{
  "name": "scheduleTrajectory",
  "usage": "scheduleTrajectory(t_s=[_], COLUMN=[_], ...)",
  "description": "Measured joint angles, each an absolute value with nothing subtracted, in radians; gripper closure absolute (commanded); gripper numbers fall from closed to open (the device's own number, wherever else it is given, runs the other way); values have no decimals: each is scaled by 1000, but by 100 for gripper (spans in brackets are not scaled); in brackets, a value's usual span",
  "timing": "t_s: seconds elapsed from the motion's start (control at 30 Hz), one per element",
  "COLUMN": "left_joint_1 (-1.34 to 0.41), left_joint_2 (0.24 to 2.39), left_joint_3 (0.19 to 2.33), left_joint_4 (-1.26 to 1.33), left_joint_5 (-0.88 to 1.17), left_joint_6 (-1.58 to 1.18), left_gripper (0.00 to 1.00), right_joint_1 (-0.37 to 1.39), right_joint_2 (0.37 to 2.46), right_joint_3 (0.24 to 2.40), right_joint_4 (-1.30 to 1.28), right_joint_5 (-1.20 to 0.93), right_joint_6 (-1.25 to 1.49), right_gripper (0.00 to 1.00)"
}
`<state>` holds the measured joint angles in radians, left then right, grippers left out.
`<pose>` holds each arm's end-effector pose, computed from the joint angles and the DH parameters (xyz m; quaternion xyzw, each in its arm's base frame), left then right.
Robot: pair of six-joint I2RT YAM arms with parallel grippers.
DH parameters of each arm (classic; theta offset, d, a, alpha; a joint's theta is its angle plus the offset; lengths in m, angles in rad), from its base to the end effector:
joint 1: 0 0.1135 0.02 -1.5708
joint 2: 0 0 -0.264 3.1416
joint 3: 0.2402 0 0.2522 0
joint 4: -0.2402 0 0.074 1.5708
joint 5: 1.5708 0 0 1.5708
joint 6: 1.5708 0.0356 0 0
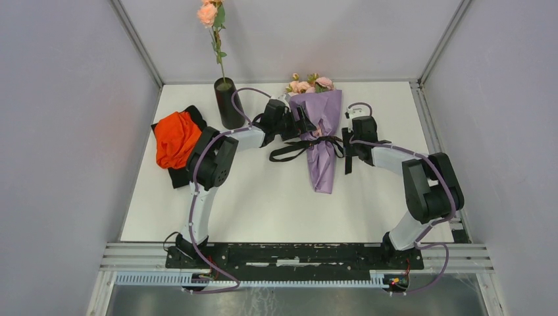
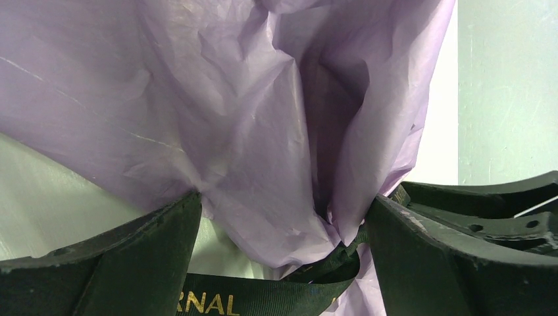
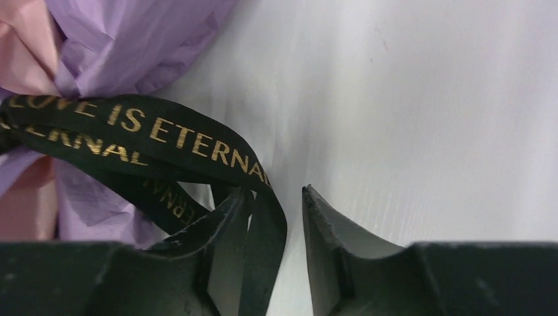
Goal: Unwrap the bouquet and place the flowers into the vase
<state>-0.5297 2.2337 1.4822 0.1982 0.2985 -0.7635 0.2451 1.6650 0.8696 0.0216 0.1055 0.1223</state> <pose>0.4213 -0.2588 0.1414 -0.0288 0.8662 -0.3938 0.3062 0.3282 0.0782 0.1669 -0.0360 0.9199 0.0230 0.3899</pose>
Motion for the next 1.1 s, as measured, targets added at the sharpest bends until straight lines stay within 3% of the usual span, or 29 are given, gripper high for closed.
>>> scheduleTrajectory(t_s=[0.1, 0.27, 0.53, 1.1], left_joint_1=[-530, -529, -527, -507], left_joint_2=[2230, 2222, 2219, 2217], left_joint_3=[1477, 1464, 1455, 1436], left_joint_4=[200, 203, 211, 239], left_joint_5=[299, 299, 299, 370], left_joint_6=[-764, -764, -764, -799], left_gripper=[0, 0, 0, 0], right_joint_1=[243, 238, 235, 180], right_joint_2=[1689, 1730, 1695, 1147], right_joint_3=[870, 870, 863, 881], right_joint_4=[31, 54, 52, -94], right_joint_5=[104, 83, 88, 107], right_joint_6=[126, 131, 131, 124], right_gripper=[56, 100, 100, 100])
